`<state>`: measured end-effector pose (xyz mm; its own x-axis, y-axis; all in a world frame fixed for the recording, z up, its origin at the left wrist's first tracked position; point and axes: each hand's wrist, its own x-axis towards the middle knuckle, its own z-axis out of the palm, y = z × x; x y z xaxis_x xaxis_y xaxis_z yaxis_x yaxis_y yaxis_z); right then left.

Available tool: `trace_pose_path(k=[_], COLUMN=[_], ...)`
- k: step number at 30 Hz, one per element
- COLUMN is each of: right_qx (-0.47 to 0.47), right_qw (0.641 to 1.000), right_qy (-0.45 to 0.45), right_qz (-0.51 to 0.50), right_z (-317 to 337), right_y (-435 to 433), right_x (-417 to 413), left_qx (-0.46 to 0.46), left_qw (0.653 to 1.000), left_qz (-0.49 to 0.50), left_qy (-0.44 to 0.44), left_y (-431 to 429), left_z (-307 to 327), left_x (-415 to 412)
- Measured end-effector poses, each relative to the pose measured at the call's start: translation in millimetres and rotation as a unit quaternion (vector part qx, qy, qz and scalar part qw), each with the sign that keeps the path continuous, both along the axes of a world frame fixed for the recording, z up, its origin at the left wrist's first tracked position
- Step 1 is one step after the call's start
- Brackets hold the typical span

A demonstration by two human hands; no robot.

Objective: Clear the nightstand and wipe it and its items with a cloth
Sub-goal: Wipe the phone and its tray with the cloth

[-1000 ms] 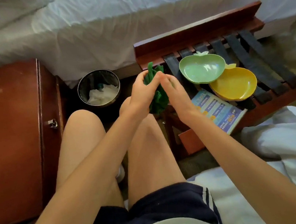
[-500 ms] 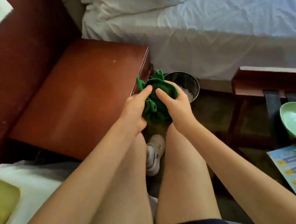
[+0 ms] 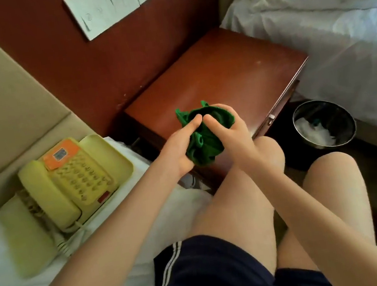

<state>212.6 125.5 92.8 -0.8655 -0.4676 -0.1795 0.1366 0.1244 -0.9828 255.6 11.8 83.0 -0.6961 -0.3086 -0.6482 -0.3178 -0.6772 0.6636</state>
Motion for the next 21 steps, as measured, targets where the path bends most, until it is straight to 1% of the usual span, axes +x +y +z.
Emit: trace_pose_path(k=[2, 4, 8, 11, 16, 18, 20, 21], right_qx=[-0.035, -0.036, -0.047, -0.062, -0.08, -0.073, -0.033, -0.007], right_qw=[0.998, 0.995, 0.991, 0.987, 0.965, 0.958, 0.955, 0.954], right_qy=[0.017, 0.036, 0.039, 0.024, -0.015, -0.017, 0.022, 0.04], right_qz=[0.039, 0.083, 0.117, 0.149, 0.248, 0.276, 0.294, 0.298], right_z=[-3.0, -12.6, -26.0, -29.6, -36.2, -39.3, -45.5, -48.7], right_y=[-28.0, -56.9, -107.3, -140.8, -182.2, -193.9, -204.4, -209.1], right_x=[16.0, 29.4, 56.9, 76.6, 101.5, 107.4, 109.2, 109.3], left_qx=[0.014, 0.025, 0.036, 0.03, -0.005, -0.014, -0.033, -0.057], left_qw=[0.999, 0.995, 0.988, 0.983, 0.973, 0.964, 0.951, 0.941], left_qz=[0.044, 0.089, 0.14, 0.172, 0.232, 0.266, 0.308, 0.332], left_qy=[0.016, 0.03, 0.045, 0.056, 0.014, -0.007, -0.013, -0.013], left_y=[-21.8, -41.8, -79.9, -106.0, -147.9, -164.7, -183.0, -192.0], left_z=[-0.6, -2.6, -3.4, 0.4, 3.3, 3.7, 6.4, 8.9], left_x=[22.9, 46.2, 89.5, 120.6, 166.4, 181.7, 193.7, 199.4])
